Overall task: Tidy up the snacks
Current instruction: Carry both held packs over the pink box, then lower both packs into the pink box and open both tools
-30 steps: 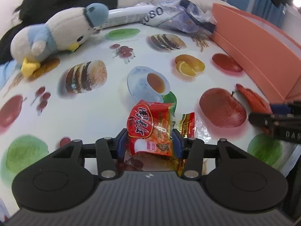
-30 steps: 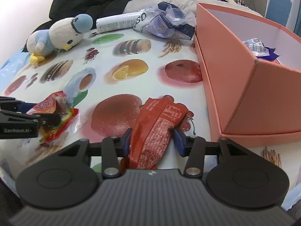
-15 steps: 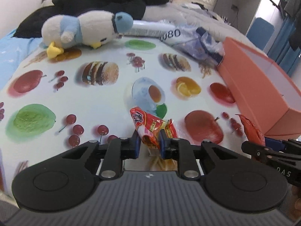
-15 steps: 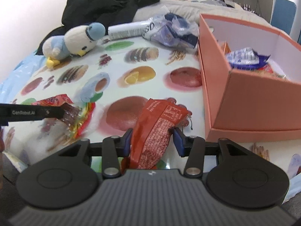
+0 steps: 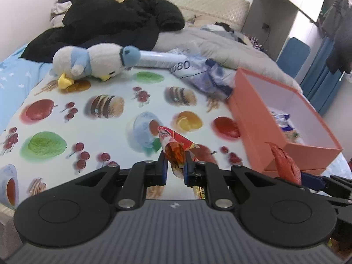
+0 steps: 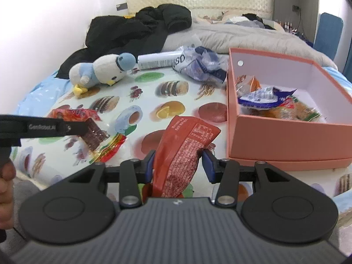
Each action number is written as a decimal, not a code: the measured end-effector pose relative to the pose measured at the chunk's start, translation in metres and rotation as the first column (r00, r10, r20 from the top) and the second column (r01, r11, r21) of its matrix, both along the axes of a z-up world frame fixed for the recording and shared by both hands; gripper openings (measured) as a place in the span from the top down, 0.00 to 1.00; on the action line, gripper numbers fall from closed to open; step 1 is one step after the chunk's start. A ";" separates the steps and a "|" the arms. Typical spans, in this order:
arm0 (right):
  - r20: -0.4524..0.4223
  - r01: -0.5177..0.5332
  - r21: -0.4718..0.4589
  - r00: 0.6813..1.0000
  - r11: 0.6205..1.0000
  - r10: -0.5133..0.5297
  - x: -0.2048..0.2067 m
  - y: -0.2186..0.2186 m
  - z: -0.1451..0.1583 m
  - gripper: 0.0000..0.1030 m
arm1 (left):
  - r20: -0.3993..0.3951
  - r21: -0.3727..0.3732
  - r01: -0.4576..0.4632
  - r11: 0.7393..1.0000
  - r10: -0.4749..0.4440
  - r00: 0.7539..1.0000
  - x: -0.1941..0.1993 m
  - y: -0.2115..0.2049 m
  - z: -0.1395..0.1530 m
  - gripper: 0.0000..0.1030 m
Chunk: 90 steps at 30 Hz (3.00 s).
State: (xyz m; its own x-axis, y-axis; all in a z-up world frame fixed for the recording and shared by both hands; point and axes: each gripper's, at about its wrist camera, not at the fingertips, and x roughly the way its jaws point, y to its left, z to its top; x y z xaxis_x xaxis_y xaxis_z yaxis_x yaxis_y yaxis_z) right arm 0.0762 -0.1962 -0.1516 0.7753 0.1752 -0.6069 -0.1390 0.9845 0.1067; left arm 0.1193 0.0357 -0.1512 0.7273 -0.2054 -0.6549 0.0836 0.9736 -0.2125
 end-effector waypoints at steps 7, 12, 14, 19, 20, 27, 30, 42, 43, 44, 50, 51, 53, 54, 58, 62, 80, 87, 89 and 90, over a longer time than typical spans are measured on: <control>0.048 0.029 0.007 0.998 1.000 -0.029 -0.027 -0.014 0.028 0.54 | 0.024 0.006 0.041 0.999 -0.041 0.999 -0.022 -0.023 0.032 0.85; 0.087 0.064 0.013 0.994 0.998 -0.065 -0.047 -0.027 0.045 0.54 | 0.046 -0.002 0.068 0.998 -0.068 0.997 -0.038 -0.037 0.050 0.85; 0.096 0.075 0.017 0.992 0.997 -0.076 -0.053 -0.032 0.049 0.54 | 0.054 -0.007 0.079 0.997 -0.079 0.995 -0.045 -0.043 0.055 0.85; 0.115 0.097 0.013 0.989 0.995 -0.097 -0.070 -0.047 0.060 0.54 | 0.061 -0.022 0.117 0.993 -0.116 0.991 -0.060 -0.066 0.064 0.85; 0.119 0.103 0.013 0.987 0.995 -0.104 -0.073 -0.051 0.062 0.54 | 0.062 -0.024 0.128 0.991 -0.126 0.990 -0.062 -0.071 0.065 0.85; 0.141 0.189 0.004 0.972 0.982 -0.187 -0.097 -0.083 0.072 0.54 | 0.078 -0.049 0.218 0.975 -0.214 0.974 -0.075 -0.111 0.073 0.85; 0.139 0.222 0.009 0.965 0.975 -0.221 -0.102 -0.095 0.074 0.54 | 0.080 -0.063 0.246 0.967 -0.241 0.967 -0.071 -0.123 0.076 0.85; 0.125 0.290 0.041 0.948 0.956 -0.292 -0.074 -0.126 0.077 0.53 | 0.051 -0.068 0.299 0.952 -0.296 0.954 -0.011 -0.156 0.083 0.85; 0.120 0.289 0.044 0.949 0.956 -0.293 -0.070 -0.129 0.076 0.53 | 0.047 -0.069 0.304 0.950 -0.301 0.952 -0.003 -0.161 0.083 0.85; 0.112 0.289 0.049 0.949 0.956 -0.293 -0.064 -0.133 0.075 0.53 | 0.042 -0.069 0.308 0.949 -0.306 0.951 0.005 -0.166 0.083 0.85; 0.091 0.293 0.057 0.950 0.954 -0.297 -0.022 -0.155 0.072 0.53 | 0.032 -0.073 0.334 0.940 -0.332 0.943 0.060 -0.197 0.080 0.85; 0.089 0.291 0.056 0.951 0.955 -0.295 -0.014 -0.158 0.072 0.53 | 0.029 -0.076 0.335 0.939 -0.333 0.942 0.071 -0.202 0.078 0.85; 0.083 0.286 0.054 0.953 0.957 -0.290 0.001 -0.164 0.070 0.53 | 0.023 -0.073 0.341 0.937 -0.341 0.940 0.091 -0.213 0.075 0.84; 0.081 0.284 0.055 0.954 0.957 -0.287 0.008 -0.166 0.069 0.53 | 0.019 -0.069 0.347 0.935 -0.346 0.938 0.100 -0.219 0.073 0.84; 0.065 0.282 0.059 0.956 0.958 -0.286 0.039 -0.179 0.061 0.53 | -0.008 -0.053 0.366 0.929 -0.367 0.930 0.137 -0.242 0.058 0.84; 0.035 0.276 0.070 0.960 0.959 -0.279 0.068 -0.191 0.047 0.53 | -0.051 -0.074 0.359 0.931 -0.363 0.931 0.176 -0.256 0.038 0.84; -0.076 0.272 0.122 0.962 0.955 -0.264 0.143 -0.229 -0.006 0.51 | -0.157 -0.024 0.408 0.913 -0.407 0.900 0.249 -0.296 -0.017 0.62; -0.064 0.274 0.151 0.962 0.950 -0.267 0.132 -0.230 0.004 0.43 | -0.122 -0.014 0.382 0.924 -0.381 0.917 0.230 -0.282 0.006 0.50; -0.050 0.279 0.150 0.960 0.948 -0.275 0.124 -0.229 0.010 0.43 | -0.101 -0.009 0.383 0.924 -0.382 0.918 0.219 -0.277 0.019 0.49; -0.043 0.281 0.153 0.960 0.947 -0.278 0.119 -0.228 0.014 0.43 | -0.089 -0.008 0.385 0.923 -0.384 0.919 0.213 -0.275 0.026 0.49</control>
State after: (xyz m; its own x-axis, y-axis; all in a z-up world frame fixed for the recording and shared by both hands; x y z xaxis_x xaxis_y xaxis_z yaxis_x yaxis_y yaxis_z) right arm 0.1952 -0.4244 -0.1376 0.7945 0.0468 -0.6055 0.1434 0.9544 0.2620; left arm 0.3327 -0.2390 -0.1253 0.5336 -0.4512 -0.7154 0.4337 0.8721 -0.2266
